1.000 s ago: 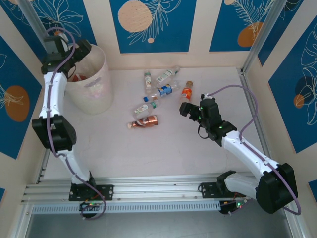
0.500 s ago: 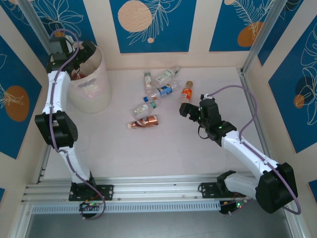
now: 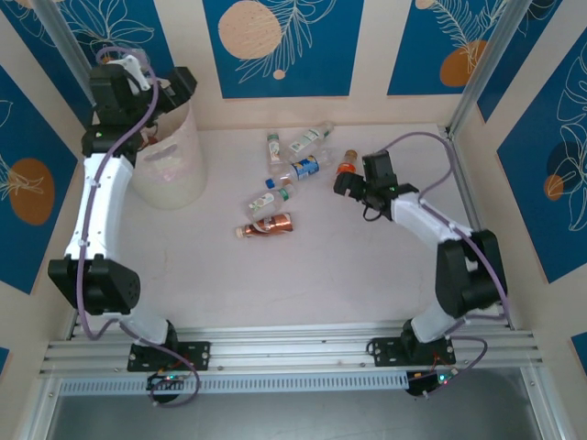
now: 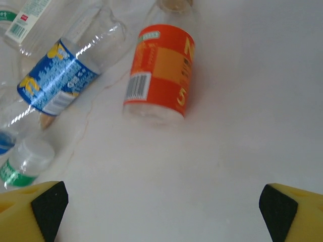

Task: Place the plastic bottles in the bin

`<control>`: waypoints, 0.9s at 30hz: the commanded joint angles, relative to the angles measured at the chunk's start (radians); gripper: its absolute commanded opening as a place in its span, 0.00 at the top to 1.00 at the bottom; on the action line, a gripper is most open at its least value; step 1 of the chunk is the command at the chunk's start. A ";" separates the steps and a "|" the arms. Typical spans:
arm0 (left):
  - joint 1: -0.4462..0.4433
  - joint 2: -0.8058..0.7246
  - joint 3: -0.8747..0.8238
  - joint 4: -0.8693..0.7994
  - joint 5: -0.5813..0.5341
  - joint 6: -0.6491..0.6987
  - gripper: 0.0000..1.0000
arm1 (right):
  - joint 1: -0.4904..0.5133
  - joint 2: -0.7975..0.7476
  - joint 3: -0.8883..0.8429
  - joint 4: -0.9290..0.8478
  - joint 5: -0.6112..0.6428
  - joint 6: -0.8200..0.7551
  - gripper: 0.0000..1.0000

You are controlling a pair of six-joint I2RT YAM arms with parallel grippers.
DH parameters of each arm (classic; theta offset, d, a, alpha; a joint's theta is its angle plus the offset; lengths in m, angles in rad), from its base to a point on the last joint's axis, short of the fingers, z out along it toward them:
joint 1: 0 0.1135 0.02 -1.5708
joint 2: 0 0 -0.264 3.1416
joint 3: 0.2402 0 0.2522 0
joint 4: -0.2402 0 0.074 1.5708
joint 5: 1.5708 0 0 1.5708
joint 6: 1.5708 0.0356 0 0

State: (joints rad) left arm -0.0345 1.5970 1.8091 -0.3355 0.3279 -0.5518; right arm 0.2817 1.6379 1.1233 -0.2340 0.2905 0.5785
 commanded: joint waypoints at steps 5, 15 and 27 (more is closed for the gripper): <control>-0.122 -0.163 -0.281 0.181 -0.044 -0.013 0.00 | -0.007 0.292 0.278 -0.145 0.011 0.028 0.00; -0.151 -0.334 -0.650 0.420 0.188 -0.163 0.00 | -0.013 0.544 0.551 -0.312 0.005 -0.005 0.09; -0.210 -0.380 -0.797 0.420 0.267 -0.126 0.00 | -0.001 0.434 0.402 -0.155 0.043 -0.032 0.41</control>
State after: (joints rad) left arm -0.2115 1.2057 1.0294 0.0422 0.5388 -0.6827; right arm 0.2749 2.1654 1.5848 -0.4438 0.3225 0.5682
